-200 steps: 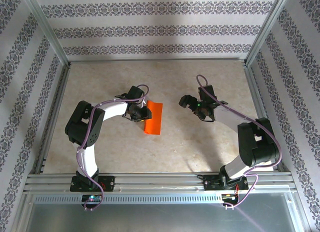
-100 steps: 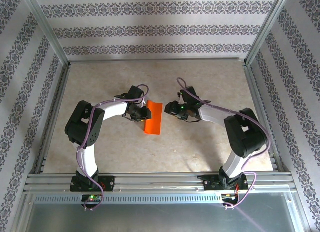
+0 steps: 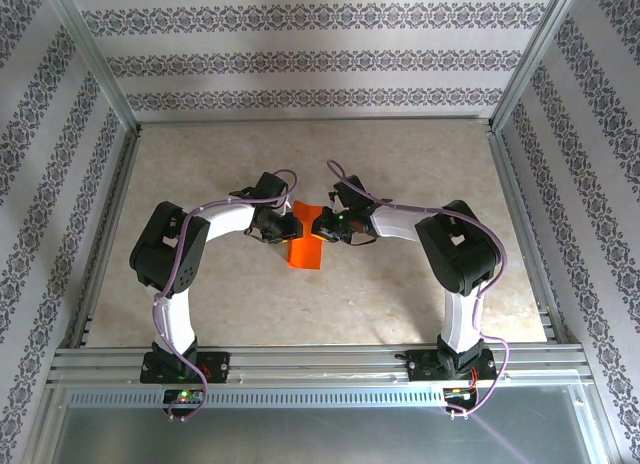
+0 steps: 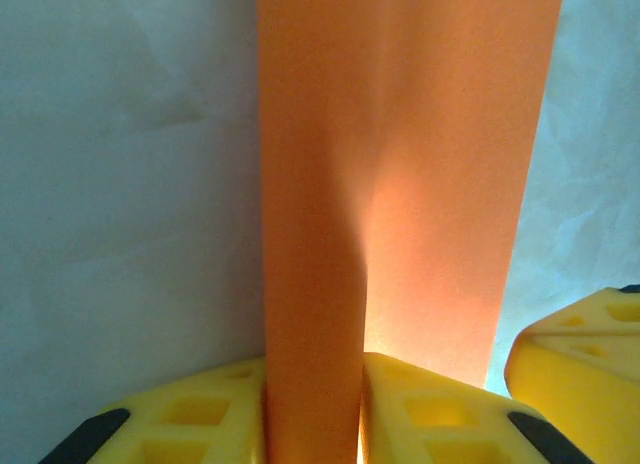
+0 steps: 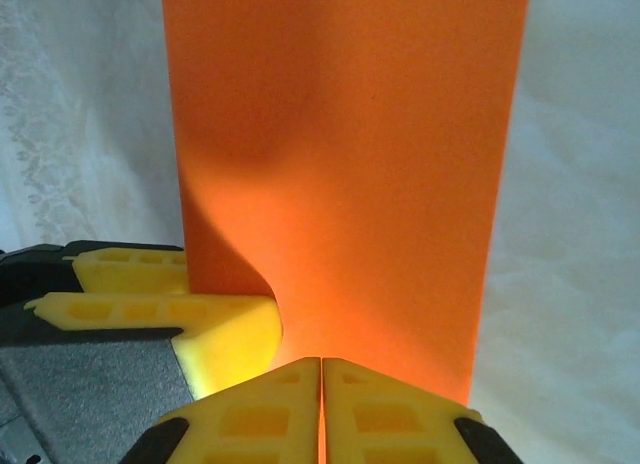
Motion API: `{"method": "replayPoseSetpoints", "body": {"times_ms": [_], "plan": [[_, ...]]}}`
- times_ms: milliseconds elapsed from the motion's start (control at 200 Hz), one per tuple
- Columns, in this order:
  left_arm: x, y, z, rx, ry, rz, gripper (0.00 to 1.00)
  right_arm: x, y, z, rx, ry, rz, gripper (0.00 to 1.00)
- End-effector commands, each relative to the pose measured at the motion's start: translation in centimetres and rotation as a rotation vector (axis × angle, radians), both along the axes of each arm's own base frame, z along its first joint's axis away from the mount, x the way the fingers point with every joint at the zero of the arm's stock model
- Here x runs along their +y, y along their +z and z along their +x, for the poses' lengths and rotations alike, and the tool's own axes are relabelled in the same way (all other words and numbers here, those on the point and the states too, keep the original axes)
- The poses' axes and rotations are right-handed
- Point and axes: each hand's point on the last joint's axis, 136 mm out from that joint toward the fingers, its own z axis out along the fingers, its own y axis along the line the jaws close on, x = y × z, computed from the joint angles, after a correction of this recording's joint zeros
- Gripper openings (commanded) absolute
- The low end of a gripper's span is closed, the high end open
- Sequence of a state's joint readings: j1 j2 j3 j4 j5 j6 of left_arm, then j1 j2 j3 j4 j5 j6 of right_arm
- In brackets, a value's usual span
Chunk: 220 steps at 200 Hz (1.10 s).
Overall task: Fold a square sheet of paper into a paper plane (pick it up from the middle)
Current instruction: Hold the square sheet of paper at the center of the table.
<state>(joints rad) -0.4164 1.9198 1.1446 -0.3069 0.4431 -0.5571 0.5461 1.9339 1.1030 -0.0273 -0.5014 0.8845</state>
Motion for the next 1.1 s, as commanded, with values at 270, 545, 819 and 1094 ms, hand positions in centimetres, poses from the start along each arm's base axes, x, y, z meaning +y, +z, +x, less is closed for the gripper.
{"method": "replayPoseSetpoints", "body": {"times_ms": [270,545,819,1094], "plan": [[3.7,-6.1,-4.0,0.186,0.049,0.163,0.28,-0.4,-2.9,-0.9,0.075,0.013,-0.061,0.09],[3.1,-3.9,-3.2,0.167,0.077,0.130,0.29,-2.4,-5.6,-2.1,0.133,0.029,-0.147,0.08],[5.2,4.0,0.1,-0.020,0.197,0.204,0.45,-4.5,-7.1,-3.3,0.140,0.134,-0.261,0.09],[0.1,8.4,0.8,-0.083,0.114,-0.115,0.45,-4.0,-7.3,-3.7,0.138,0.231,-0.243,0.09]]}}
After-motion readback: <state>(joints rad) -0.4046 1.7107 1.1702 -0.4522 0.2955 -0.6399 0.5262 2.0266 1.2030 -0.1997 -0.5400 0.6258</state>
